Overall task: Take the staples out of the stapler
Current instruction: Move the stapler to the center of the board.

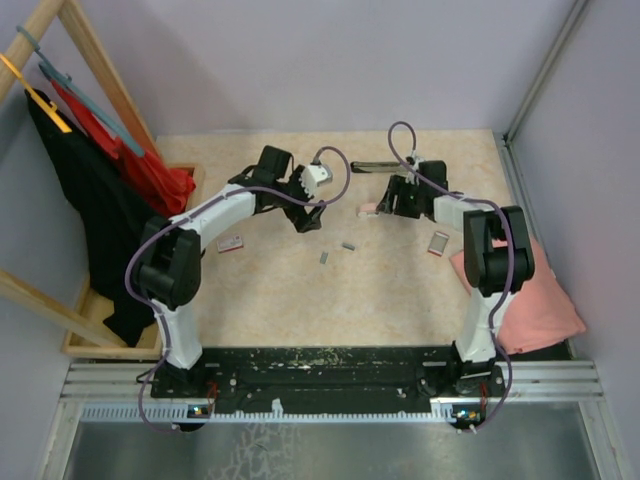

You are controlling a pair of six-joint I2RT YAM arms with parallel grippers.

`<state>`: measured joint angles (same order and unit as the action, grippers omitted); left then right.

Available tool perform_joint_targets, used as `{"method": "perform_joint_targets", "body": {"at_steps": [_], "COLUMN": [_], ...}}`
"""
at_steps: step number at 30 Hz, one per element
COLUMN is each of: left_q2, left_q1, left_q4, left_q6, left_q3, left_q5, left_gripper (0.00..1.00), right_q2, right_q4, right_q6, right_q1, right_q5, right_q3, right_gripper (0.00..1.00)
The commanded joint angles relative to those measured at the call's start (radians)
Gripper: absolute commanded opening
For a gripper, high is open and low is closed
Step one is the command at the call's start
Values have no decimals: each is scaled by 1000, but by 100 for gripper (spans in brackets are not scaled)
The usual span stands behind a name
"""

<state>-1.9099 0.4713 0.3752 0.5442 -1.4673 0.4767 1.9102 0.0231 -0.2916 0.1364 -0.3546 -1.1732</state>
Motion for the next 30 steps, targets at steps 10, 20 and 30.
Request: {"method": "perform_joint_targets", "body": {"at_steps": [10, 20, 30], "left_q2": [15, 5, 13], "left_q1": [4, 4, 4], "left_q4": [-45, -42, -31], "left_q6": [24, 17, 8], "left_q3": [17, 18, 16], "left_q5": [-39, -33, -19], "left_gripper": [100, 100, 100], "right_q2": [176, 184, 146], "right_q4": [-34, -60, -60], "right_q6": [-172, -165, -141], "right_q1": [9, 20, 4], "right_q5": [-216, -292, -189], "right_q3": [-173, -193, -197], "right_gripper": [54, 53, 57]}}
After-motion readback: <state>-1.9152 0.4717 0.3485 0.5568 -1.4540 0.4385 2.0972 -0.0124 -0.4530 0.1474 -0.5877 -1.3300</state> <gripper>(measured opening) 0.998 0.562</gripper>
